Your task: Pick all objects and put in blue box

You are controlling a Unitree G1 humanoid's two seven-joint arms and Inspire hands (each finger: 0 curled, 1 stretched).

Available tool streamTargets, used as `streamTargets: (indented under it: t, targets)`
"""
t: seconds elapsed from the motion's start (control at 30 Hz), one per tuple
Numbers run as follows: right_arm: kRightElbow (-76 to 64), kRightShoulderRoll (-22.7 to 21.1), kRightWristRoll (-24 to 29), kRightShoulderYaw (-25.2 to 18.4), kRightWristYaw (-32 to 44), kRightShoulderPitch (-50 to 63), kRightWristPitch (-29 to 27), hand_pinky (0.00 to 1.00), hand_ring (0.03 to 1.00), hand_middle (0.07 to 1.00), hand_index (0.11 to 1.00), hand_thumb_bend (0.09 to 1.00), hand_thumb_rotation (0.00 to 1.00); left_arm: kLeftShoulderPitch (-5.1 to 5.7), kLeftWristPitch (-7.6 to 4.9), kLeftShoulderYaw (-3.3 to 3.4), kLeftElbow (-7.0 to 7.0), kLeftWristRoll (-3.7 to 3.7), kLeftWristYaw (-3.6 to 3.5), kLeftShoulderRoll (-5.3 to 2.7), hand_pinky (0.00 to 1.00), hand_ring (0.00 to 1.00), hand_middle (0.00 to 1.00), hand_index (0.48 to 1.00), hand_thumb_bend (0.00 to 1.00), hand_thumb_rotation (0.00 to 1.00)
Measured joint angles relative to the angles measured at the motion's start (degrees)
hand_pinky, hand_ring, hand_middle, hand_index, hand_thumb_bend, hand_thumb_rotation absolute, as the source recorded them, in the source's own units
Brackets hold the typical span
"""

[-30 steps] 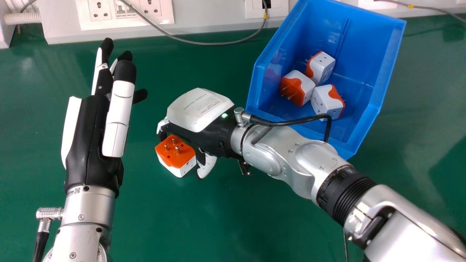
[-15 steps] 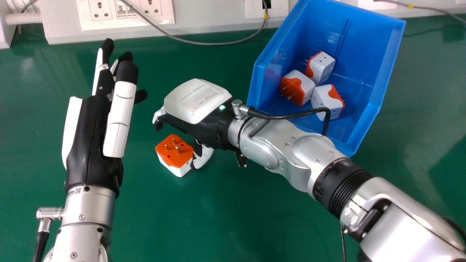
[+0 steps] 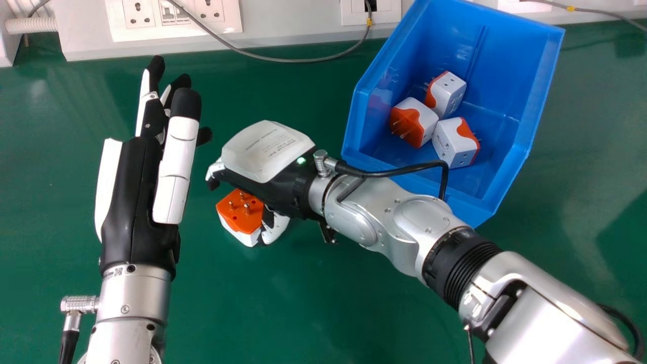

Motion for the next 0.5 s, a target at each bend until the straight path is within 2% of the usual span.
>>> streamTargets:
  t: [0.2,0.37,0.5]
  targets:
    - [0.3,0.6,0.1,0.1,2.0,-0.7,0.6,0.66,0.836,0.852,0.786,0.370,0.00,1.28,0.51,-0.54,-1.59,0.05,0.84,-1.02,0.82,0.94,0.95,0.997,0.78,1.00]
    - [0.3,1.2,0.4,0.1,2.8,-0.8,0.7,0.67,0.851,0.864,0.791,0.336,0.00,2.09,0.51,-0.59,-2.27,0.01,0.90,-1.42,0.83,0.94,0.95,0.997,0.78,1.00]
    - [0.4,2.1,0.2,0.6,3.2,-0.8,0.9,0.68,0.859,0.874,0.797,0.372,0.00,2.69,0.51,-0.78,-2.75,-0.04,0.89,-1.73,0.83,0.94,0.95,0.997,0.77,1.00]
